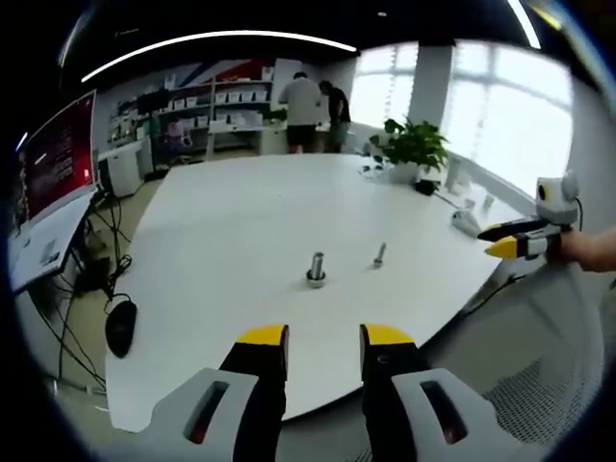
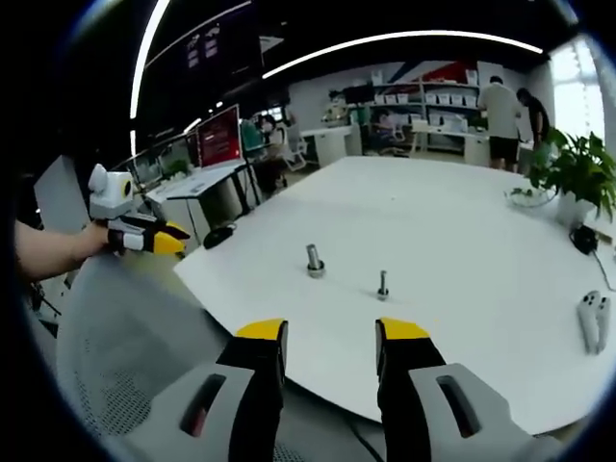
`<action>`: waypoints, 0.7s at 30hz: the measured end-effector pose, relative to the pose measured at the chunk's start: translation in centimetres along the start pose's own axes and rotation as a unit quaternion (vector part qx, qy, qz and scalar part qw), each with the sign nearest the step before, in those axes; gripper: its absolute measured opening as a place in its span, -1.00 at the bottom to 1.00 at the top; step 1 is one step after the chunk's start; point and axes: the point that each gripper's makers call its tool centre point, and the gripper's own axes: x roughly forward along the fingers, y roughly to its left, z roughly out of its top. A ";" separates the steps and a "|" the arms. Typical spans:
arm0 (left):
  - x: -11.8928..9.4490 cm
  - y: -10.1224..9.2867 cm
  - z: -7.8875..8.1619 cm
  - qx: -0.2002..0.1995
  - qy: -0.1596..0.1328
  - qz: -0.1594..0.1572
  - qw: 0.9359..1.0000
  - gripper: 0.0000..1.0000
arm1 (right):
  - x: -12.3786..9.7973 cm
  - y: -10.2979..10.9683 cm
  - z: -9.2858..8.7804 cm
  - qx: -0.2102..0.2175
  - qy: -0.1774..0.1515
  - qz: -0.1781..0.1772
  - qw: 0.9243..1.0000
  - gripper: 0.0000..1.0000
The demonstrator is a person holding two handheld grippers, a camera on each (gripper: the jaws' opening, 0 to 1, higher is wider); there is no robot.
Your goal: Place the washer onto the threaded stud by aligning its center hole with the stud, sliding it down to the base, and recovering from edge contact or off-axis alignment until the washer reaches the visible bottom stop.
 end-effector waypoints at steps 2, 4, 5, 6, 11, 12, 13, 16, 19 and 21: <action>0.0 0.1 0.1 0.001 0.000 0.004 1.000 -0.45 | 0.0 0.1 0.1 0.002 -0.003 0.003 1.000 -0.23; 0.0 0.3 0.1 -0.002 -0.001 0.006 1.000 -0.46 | -0.1 0.3 0.3 0.000 -0.008 0.005 1.000 -0.23; 0.0 0.3 0.1 -0.003 -0.001 0.007 1.000 -0.46 | 0.0 0.3 0.3 0.000 -0.008 0.005 1.000 -0.23; 0.0 0.3 -0.1 -0.006 0.001 0.006 1.000 -0.45 | 0.0 0.3 0.3 -0.001 -0.007 0.006 1.000 -0.23; -0.1 0.5 -0.2 -0.001 0.006 0.014 1.000 -0.46 | 0.2 0.9 0.4 -0.007 -0.009 0.022 1.000 -0.25; -0.2 0.7 -0.2 -0.010 0.004 0.017 1.000 -0.45 | 0.3 0.9 0.3 -0.007 -0.006 0.022 1.000 -0.25; -0.2 0.8 -0.3 -0.013 0.006 0.018 1.000 -0.45 | 0.2 0.9 0.3 -0.006 -0.006 0.023 1.000 -0.25; -0.1 0.8 -0.4 -0.010 0.009 0.018 1.000 -0.45 | 0.2 0.8 0.3 -0.004 -0.007 0.018 1.000 -0.25; 0.1 0.2 -0.4 -0.009 0.010 0.002 1.000 -0.46 | 0.1 0.6 0.4 0.000 -0.008 0.016 1.000 -0.25; 0.1 -0.1 -0.1 -0.013 0.004 -0.009 1.000 -0.47 | 0.1 0.7 0.5 -0.004 -0.012 0.019 1.000 -0.26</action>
